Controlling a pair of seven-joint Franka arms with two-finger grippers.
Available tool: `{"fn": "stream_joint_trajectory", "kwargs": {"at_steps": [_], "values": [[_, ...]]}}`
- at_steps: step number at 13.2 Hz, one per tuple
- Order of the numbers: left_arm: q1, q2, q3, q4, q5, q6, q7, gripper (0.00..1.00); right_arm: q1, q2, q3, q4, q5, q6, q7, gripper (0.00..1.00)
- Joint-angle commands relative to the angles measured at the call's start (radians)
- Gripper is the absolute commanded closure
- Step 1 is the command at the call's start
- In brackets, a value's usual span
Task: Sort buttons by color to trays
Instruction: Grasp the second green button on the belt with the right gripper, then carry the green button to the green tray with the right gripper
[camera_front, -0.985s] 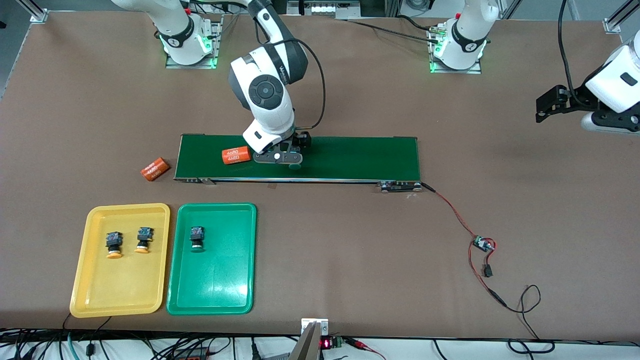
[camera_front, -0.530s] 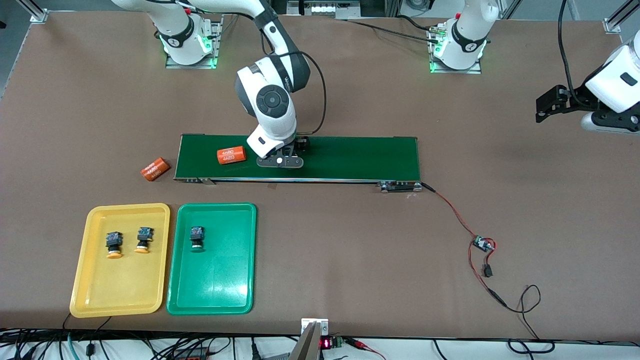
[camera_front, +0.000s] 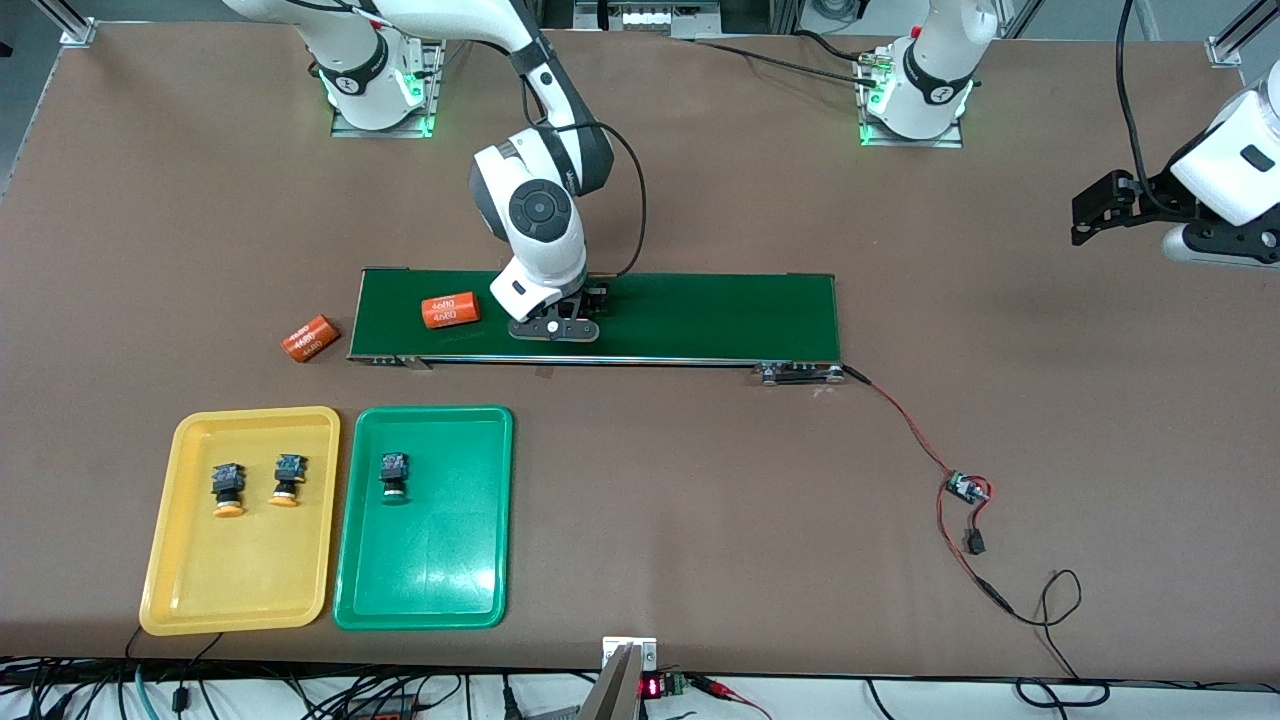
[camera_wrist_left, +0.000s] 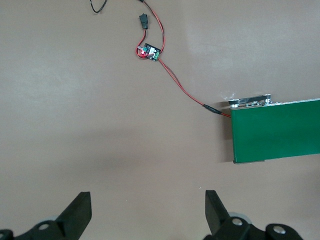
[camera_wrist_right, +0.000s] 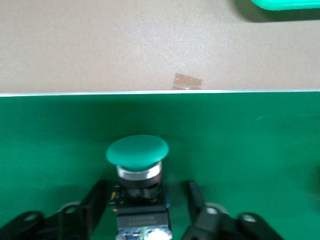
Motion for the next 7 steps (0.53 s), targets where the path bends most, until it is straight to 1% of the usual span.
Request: {"fn": "stream_joint_trajectory", "kwargs": {"at_steps": [1,2,3,5,7], "values": [[0.001,0.015,-0.001,0.036,-0.015,-0.026,0.009,0.0,0.01,-0.027,-0.007,-0.01,0.004,-0.021,0.012,0.78],[0.001,0.015,-0.001,0.036,-0.015,-0.026,0.009,0.0,0.01,-0.027,-0.008,-0.01,0.004,-0.024,0.015,0.84],[0.001,0.015,-0.001,0.036,-0.015,-0.026,0.009,0.0,0.01,-0.031,-0.011,-0.009,0.004,-0.026,0.016,0.86],[0.001,0.015,-0.001,0.036,-0.015,-0.026,0.009,0.0,-0.007,-0.054,-0.018,0.005,0.005,-0.024,0.009,0.88],[0.001,0.015,-0.001,0.036,-0.015,-0.026,0.009,0.0,-0.019,-0.056,-0.075,0.055,0.002,-0.027,-0.008,0.88]]}}
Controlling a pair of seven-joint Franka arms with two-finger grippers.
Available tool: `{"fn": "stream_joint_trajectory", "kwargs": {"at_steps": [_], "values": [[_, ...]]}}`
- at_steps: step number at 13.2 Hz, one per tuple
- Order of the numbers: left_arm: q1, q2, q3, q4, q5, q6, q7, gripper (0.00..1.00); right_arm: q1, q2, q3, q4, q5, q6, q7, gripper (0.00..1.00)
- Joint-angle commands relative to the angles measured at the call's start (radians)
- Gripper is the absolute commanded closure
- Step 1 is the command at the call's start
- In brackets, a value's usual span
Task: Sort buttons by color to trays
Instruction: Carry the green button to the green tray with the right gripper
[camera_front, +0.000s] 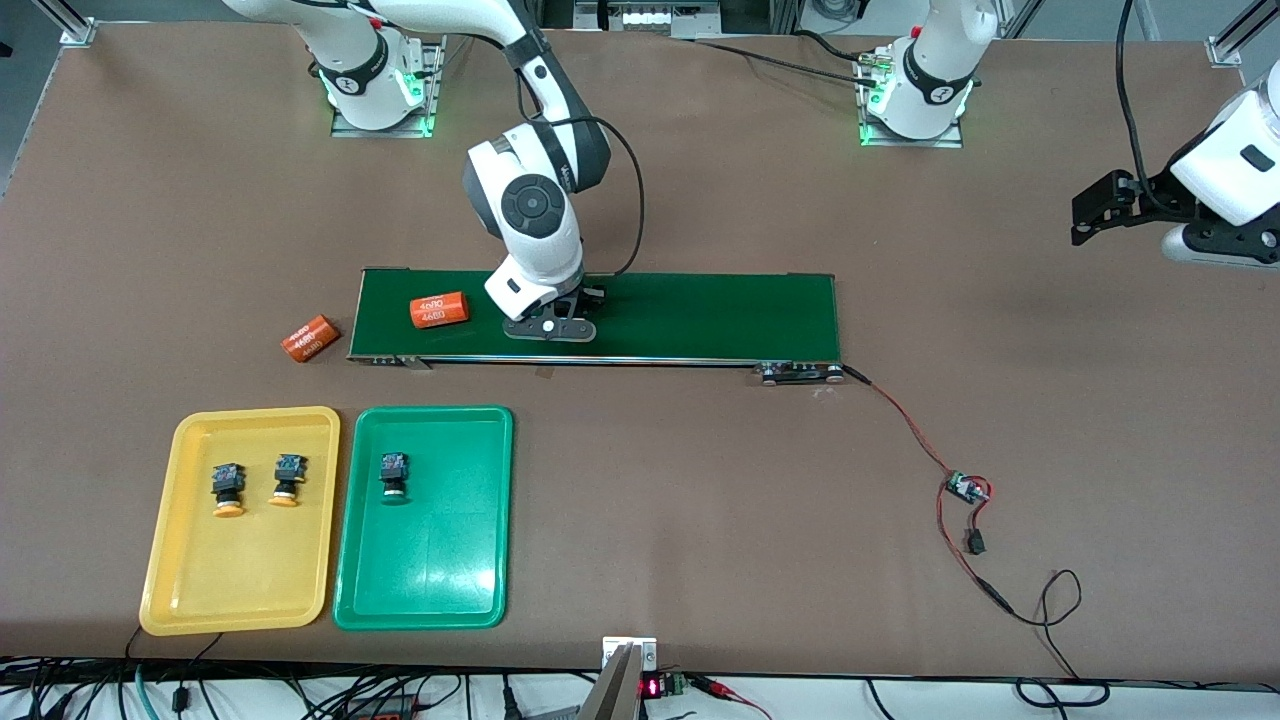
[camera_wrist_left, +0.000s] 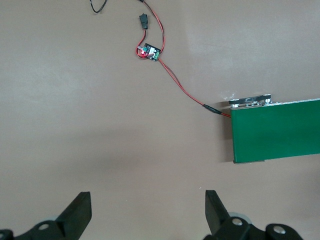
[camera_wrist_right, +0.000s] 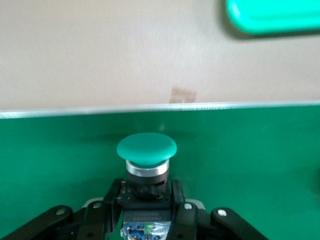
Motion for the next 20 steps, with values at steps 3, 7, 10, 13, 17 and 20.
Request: {"fn": "stream_joint_trajectory", "kwargs": {"at_steps": [3,7,10,13,17,20], "values": [[0.001,0.015,-0.001,0.036,-0.015,-0.026,0.009,0.0,-0.076,-0.002,-0.081,0.13,-0.013,-0.018,-0.058,0.88],[0.001,0.015,-0.001,0.036,-0.015,-0.03,0.009,0.0,-0.217,0.066,-0.078,0.238,-0.003,-0.02,-0.215,0.88],[0.001,0.015,-0.001,0.036,-0.015,-0.03,0.009,0.0,-0.286,0.129,-0.076,0.302,0.002,-0.018,-0.311,0.88],[0.001,0.015,-0.001,0.036,-0.015,-0.03,0.009,0.0,-0.317,0.198,-0.07,0.371,0.005,-0.018,-0.326,0.88],[0.001,0.015,-0.001,0.036,-0.015,-0.03,0.009,0.0,-0.361,0.277,-0.041,0.442,0.003,-0.006,-0.332,0.88],[0.001,0.015,-0.001,0.036,-0.015,-0.03,0.009,0.0,-0.435,0.33,0.027,0.506,0.003,0.005,-0.332,0.88]]}}
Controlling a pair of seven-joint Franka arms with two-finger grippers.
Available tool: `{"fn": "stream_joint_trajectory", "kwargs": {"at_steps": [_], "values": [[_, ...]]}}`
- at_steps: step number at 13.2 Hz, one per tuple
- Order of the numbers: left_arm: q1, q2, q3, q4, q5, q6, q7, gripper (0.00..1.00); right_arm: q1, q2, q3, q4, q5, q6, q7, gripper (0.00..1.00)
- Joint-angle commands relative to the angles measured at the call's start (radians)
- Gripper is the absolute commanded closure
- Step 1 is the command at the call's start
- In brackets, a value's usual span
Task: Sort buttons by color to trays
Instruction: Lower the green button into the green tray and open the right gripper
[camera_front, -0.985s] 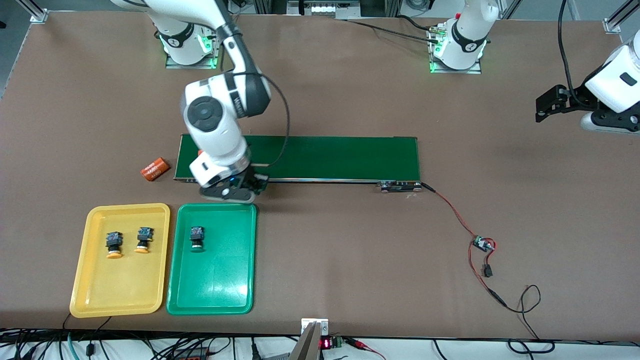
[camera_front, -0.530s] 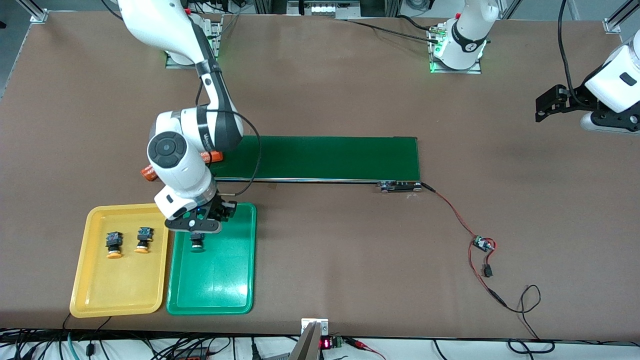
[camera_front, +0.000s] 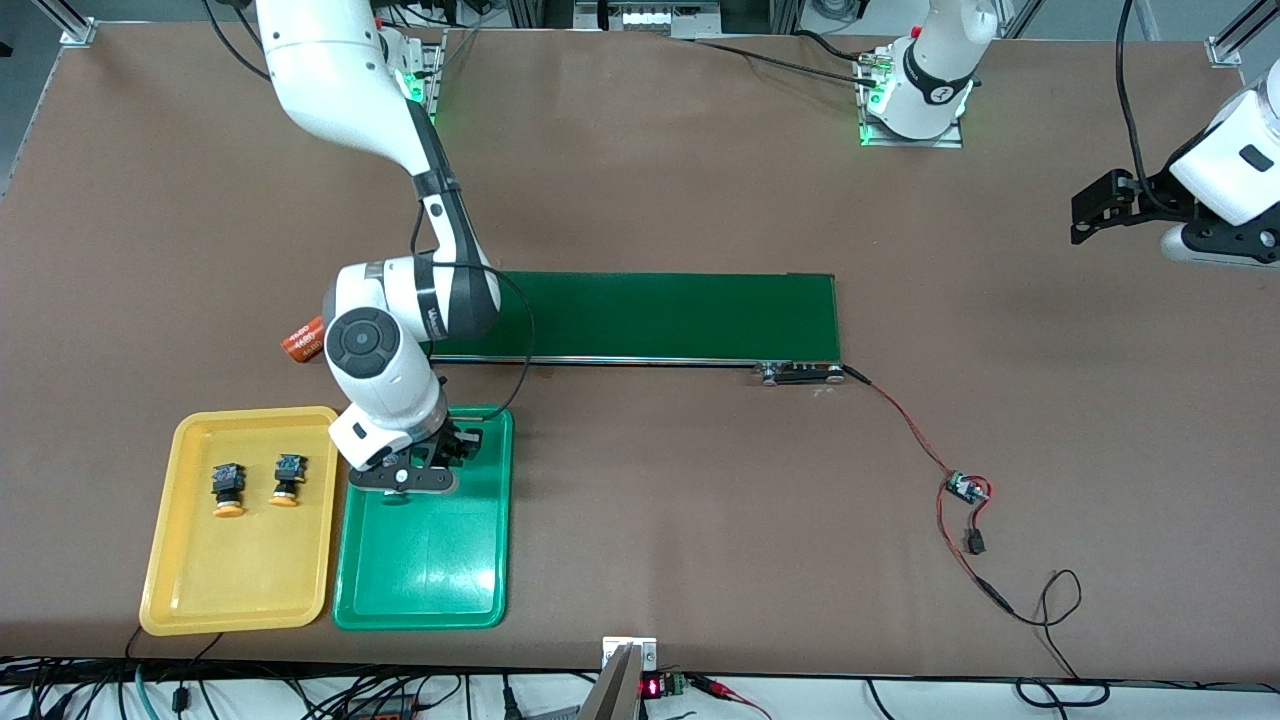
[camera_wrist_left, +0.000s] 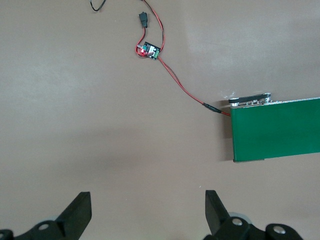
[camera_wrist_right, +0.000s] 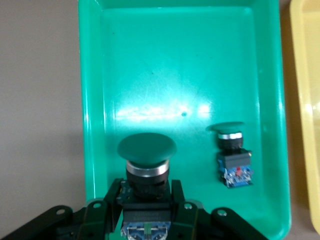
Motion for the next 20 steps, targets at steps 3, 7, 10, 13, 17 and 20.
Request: {"fn": "stream_joint_trajectory", "kwargs": {"at_steps": [3,7,10,13,17,20], "values": [[0.001,0.015,0.0,0.036,-0.015,-0.025,0.009,0.0,-0.083,0.109,0.062,0.116,0.006,0.018,-0.022,0.88],[0.001,0.015,0.0,0.036,-0.015,-0.025,0.009,0.0,-0.093,0.159,0.097,0.116,0.006,0.064,-0.02,0.88],[0.001,0.015,0.0,0.036,-0.015,-0.025,0.009,0.0,-0.096,0.167,0.099,0.116,0.007,0.076,-0.018,0.11],[0.001,0.015,0.0,0.036,-0.015,-0.025,0.009,0.0,-0.087,0.123,0.097,0.116,0.004,0.053,-0.014,0.0],[0.001,0.015,0.0,0.036,-0.015,-0.025,0.009,0.0,-0.091,0.019,0.08,0.118,0.001,-0.053,-0.017,0.0],[0.001,0.015,0.0,0.036,-0.015,-0.025,0.009,0.0,-0.094,-0.046,0.053,0.116,0.002,-0.093,-0.025,0.0]]}}
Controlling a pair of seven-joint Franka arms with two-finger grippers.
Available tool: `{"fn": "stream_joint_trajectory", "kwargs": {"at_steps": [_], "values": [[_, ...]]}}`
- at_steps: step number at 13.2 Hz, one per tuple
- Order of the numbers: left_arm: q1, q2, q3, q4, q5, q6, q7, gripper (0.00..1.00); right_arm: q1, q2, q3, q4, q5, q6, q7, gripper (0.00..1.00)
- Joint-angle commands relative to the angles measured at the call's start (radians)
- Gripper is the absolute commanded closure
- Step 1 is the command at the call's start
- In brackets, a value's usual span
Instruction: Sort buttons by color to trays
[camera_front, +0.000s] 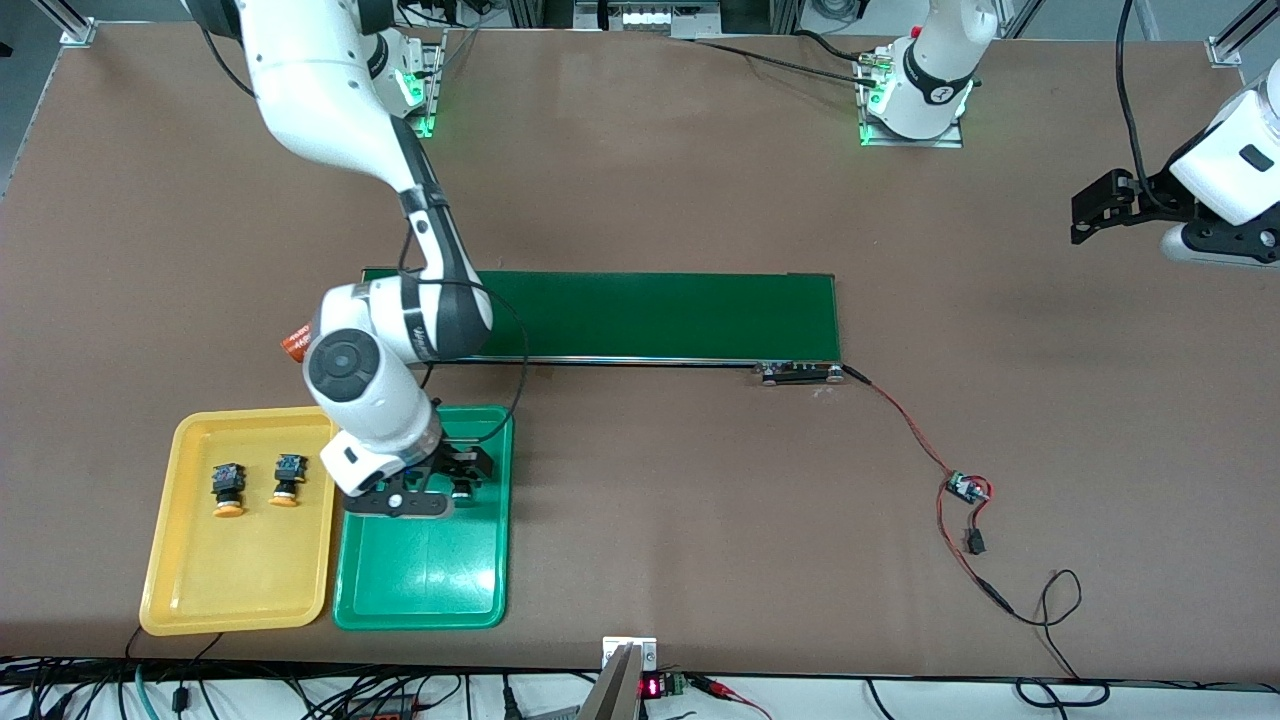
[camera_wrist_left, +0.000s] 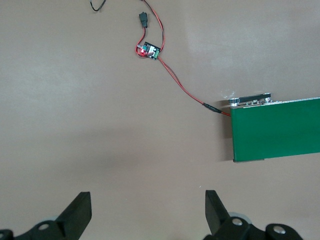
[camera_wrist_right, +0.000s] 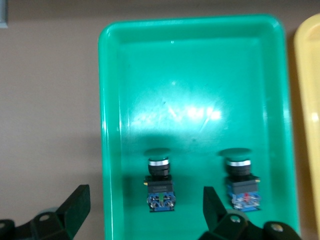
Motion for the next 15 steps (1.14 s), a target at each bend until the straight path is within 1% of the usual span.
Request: {"fn": "stream_joint_trajectory", "kwargs": {"at_steps": [1,2,3,4,5,6,7,10,11,13,14,15], "values": [[0.001,0.015,0.0,0.035,-0.015,-0.024,0.009,0.0,-0.017,-0.08,-0.011,-0.015,0.004,-0.078,-0.02,0.0],[0.001,0.015,0.0,0.035,-0.015,-0.026,0.009,0.0,-0.022,-0.107,-0.023,-0.015,0.003,-0.122,-0.02,0.0],[0.001,0.015,0.0,0.035,-0.017,-0.024,0.009,0.0,-0.022,-0.14,-0.052,-0.015,0.003,-0.156,-0.02,0.0],[0.001,0.015,0.0,0.035,-0.017,-0.026,0.009,0.0,-0.048,-0.169,-0.063,-0.017,-0.004,-0.202,-0.018,0.0],[0.001,0.015,0.0,0.035,-0.017,-0.026,0.009,0.0,-0.113,-0.202,-0.054,-0.016,-0.008,-0.245,-0.023,0.0],[0.001,0.015,0.0,0.035,-0.017,-0.026,0.009,0.0,-0.196,-0.245,-0.025,-0.015,-0.008,-0.283,-0.047,0.0],[0.001,0.015,0.0,0.035,-0.017,-0.026,0.009,0.0,-0.276,-0.3,0.019,-0.017,-0.01,-0.332,-0.087,0.0],[0.001,0.015,0.0,0.035,-0.017,-0.026,0.009,0.0,-0.533,-0.416,0.159,-0.017,-0.013,-0.547,-0.133,0.0],[0.001,0.015,0.0,0.035,-0.017,-0.026,0.009,0.0,-0.586,-0.452,0.199,-0.022,-0.046,-0.611,-0.155,0.0],[0.001,0.015,0.0,0.035,-0.017,-0.026,0.009,0.0,-0.611,-0.529,0.239,-0.043,-0.169,-0.685,-0.23,0.0],[0.001,0.015,0.0,0.035,-0.017,-0.026,0.009,0.0,-0.611,-0.571,0.242,-0.066,-0.213,-0.714,-0.297,0.0],[0.001,0.015,0.0,0.035,-0.017,-0.026,0.009,0.0,-0.611,-0.61,0.244,-0.1,-0.224,-0.718,-0.329,0.0]]}}
